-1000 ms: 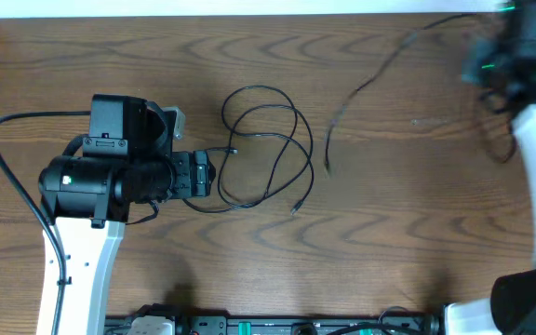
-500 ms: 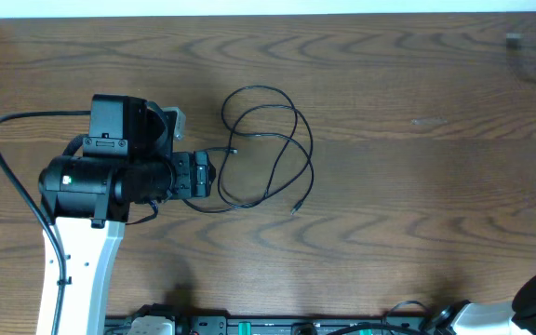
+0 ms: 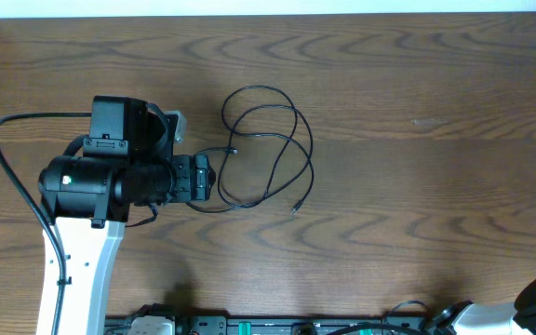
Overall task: Untangle cables
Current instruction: 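Pull the black cable off the table to the right with the right gripper, then reach the right gripper to the remaining black cable coil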
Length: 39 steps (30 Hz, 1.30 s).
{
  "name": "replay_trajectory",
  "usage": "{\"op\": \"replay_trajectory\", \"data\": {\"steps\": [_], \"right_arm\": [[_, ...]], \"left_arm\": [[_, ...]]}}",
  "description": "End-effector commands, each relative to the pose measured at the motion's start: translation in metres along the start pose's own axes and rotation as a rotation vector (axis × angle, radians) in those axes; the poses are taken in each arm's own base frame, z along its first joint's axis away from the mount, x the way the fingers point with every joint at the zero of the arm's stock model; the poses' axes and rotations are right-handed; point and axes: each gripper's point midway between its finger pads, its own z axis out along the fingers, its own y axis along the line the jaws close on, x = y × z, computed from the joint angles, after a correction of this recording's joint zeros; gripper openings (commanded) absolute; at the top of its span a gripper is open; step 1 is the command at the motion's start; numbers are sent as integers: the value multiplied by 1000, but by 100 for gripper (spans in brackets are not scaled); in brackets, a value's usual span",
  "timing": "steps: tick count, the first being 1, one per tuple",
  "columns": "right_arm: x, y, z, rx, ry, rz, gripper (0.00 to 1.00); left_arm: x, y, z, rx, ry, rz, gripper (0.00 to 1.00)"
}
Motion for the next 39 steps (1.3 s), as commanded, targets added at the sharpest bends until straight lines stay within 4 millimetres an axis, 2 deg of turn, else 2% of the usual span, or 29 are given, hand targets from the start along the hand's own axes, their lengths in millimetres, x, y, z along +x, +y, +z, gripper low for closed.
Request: {"op": "replay_trajectory", "data": {"steps": [1,4,7,13,17,21,26,29,34,35,37,39], "right_arm": [[3,26,-9,-66,14,-11,99],[21,41,-6,-113,80,-13,99],[48,58,-2,-146,163,-56,99],[125,109,-1,-281,358,-372,99],[181,140,-10,-380,484,-562,99],[234,163,-24,-416,605,-664,99],[290,184,-44,-433,721,-768,99],[323,194,-59,-445,784,-840,99],[377,203,-79,-457,864,-973,99],[393,204,-85,-457,885,-1016,99],[413,204,-92,-459,912,-1069,99],[432,204,-101,-474,946,-1109,99]], "left_arm": [[-1,-2,-2,13,-4,14,84],[0,-13,-2,78,-2,47,84],[-1,-16,-3,91,-7,54,85],[-16,-19,-10,98,-91,82,83],[-31,-26,-37,95,-216,110,83],[-39,-20,-75,20,-351,84,83],[-33,-27,-118,23,-504,104,83],[-27,-30,-130,36,-548,89,83],[-17,-27,-129,33,-519,59,83],[-15,-22,-124,5,-499,47,84],[-13,-13,-119,-35,-473,22,83],[-10,-5,-116,-63,-461,-72,82]]}}
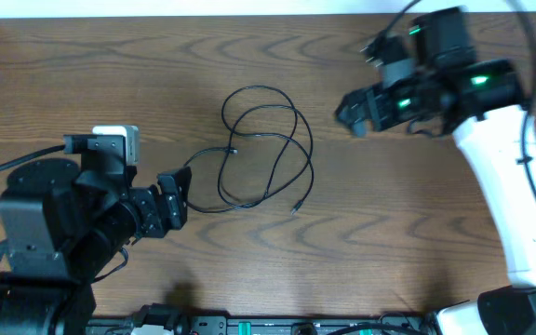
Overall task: Untangle cables
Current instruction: 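Reach the right gripper to the remaining black cable coil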
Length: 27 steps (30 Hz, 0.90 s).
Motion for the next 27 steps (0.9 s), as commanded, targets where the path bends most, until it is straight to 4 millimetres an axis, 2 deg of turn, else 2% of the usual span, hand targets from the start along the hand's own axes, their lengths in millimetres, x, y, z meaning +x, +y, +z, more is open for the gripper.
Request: {"op": "replay_trajectory", "data": {"steps": [1,5,8,15,20,27], "right_arm": [[15,21,20,20,69,-81,99],[36,54,46,-28,157,-127,99],[53,69,68,-48,224,-165,99],[87,82,117,-68,363,-221,99],[102,87,137,-89,431,-319,99],[123,95,147,-134,505,-487,99]], "left_arm": [[3,18,3,-103,10,-135,82],[0,18,0,-100,-15,-150,82],[4,18,-2,-104,0,-116,82],[16,28,-6,-159,32,-82,82],[19,27,-14,-157,18,-27,82],[31,29,-16,-166,61,-17,83]]}}
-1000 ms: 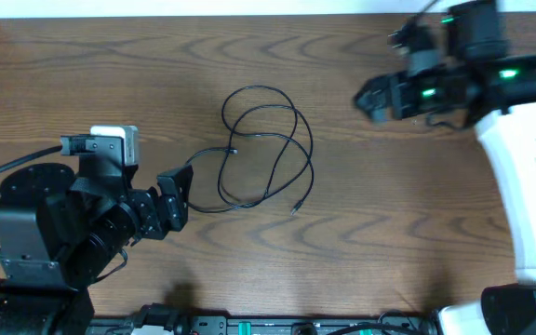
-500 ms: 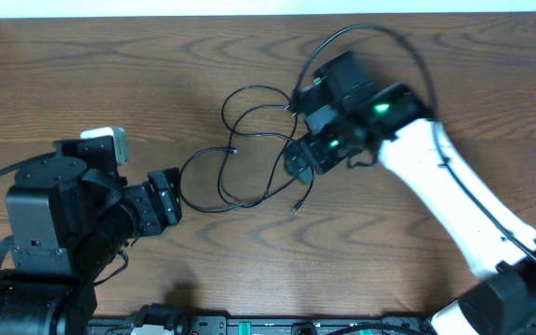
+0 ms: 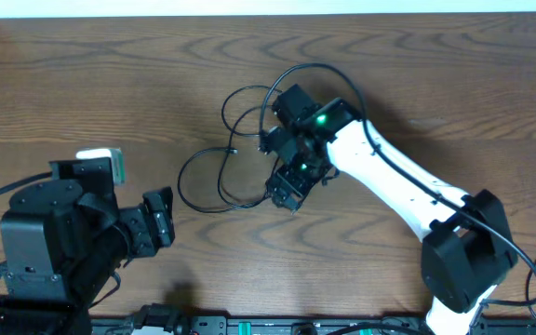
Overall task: Untangle cables
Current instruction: 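Reach the right gripper to the remaining black cable coil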
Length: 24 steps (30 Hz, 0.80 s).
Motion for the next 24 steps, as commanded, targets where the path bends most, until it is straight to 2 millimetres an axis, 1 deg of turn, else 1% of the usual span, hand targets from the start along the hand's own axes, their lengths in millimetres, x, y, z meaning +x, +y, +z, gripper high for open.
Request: {"op": "replay_trajectory", "data": {"steps": [1,9,11,15,17,19,24], "right_arm": [[7,8,11,-13,49,-137,99],[16,27,38,-40,137,-230,99],[17,34,42,-46,147,-288,99],[16,51,49,-57,149,-474,99],[13,59,52,-61,137,-582,99],[6,64,55,-41,117,-651,99],[-15,66,61,48,56,-708,99]], "left_arm": [[3,3,1,-18,15,28,83],[9,5,1,-22,39,39,83],[9,5,1,-22,40,43,83],[12,5,1,-24,53,46,83],[14,6,1,-25,59,51,84],[15,6,0,-26,62,60,84],[15,6,0,-25,62,61,84]]}}
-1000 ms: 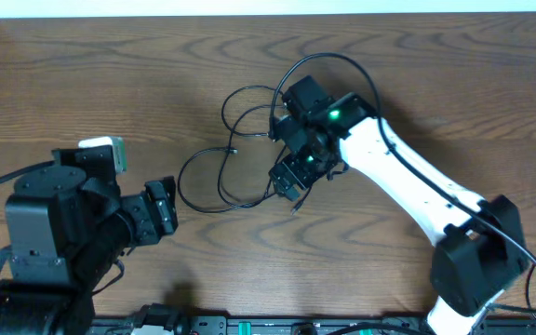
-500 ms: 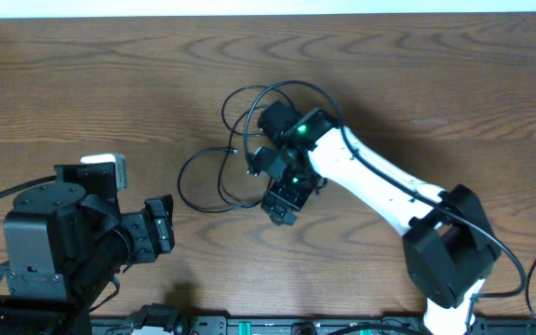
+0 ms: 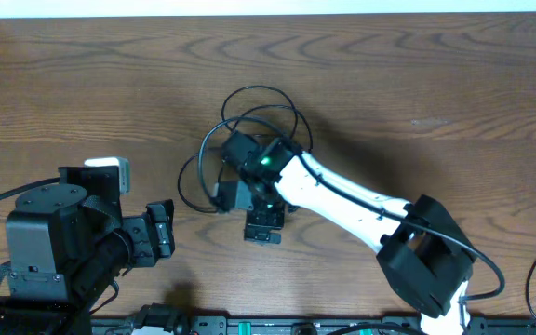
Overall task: Untangle cables
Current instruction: 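Reach the right gripper to the remaining black cable coil, then grasp the black cable coil with the right gripper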
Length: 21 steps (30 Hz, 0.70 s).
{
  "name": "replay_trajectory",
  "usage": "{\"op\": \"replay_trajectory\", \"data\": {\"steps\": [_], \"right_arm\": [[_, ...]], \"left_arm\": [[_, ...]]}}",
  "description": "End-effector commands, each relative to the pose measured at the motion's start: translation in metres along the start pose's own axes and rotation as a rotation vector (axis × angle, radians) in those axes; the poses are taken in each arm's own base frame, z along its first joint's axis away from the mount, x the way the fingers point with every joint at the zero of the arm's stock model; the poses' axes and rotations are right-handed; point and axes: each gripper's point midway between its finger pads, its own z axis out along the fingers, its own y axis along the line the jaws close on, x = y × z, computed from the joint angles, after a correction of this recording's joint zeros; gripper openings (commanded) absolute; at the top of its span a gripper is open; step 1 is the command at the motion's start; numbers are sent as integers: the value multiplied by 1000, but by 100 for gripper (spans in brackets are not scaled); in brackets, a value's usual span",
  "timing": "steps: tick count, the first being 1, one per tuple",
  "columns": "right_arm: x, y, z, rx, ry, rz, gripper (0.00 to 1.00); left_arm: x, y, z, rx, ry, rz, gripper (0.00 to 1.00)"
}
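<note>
A thin black cable [image 3: 261,91] lies in tangled loops at the middle of the wooden table, with one loop [image 3: 186,182] bulging out to the left. My right arm reaches in from the lower right and lies across the tangle. Its gripper [image 3: 262,229] points toward the front edge just below the loops, and the arm hides how the fingers stand and part of the cable. My left gripper [image 3: 160,239] sits low at the front left, apart from the cable, its fingers spread with nothing between them.
A white cable shows at the right edge of the table, and a dark cable [image 3: 532,272] hangs near the right arm's base. An equipment rail [image 3: 249,327] runs along the front edge. The table's back edge [image 3: 268,13] borders a white wall.
My right gripper has moved left and toward the front, from the tangle's right side to below its middle. The cable's loops have shifted left. My left gripper has drawn back slightly toward the front.
First my left gripper was at the tangle's left end and the right arm was parked. Then the left gripper stood back and the right arm was at the far right. Later a loop lay pulled out leftward with the right gripper on the tangle; now it lies lower.
</note>
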Motion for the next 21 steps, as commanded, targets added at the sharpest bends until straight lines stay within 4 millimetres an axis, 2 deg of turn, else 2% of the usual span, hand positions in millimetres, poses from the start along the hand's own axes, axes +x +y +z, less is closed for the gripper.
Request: {"op": "replay_trajectory", "data": {"steps": [1,7,16,21], "right_arm": [[-4,-7,6,52,10,-76,99],[-11,-16,12,89,-29,-83,99],[4,-20,40,97,-39,-72,99],[4,-23,50,118,-68,-66,99]], "left_arm": [[0,2,1,-12,3,19,84],[0,2,1,-11,3,27,84],[0,2,1,-11,2,27,84],[0,2,1,-11,2,26,84]]}}
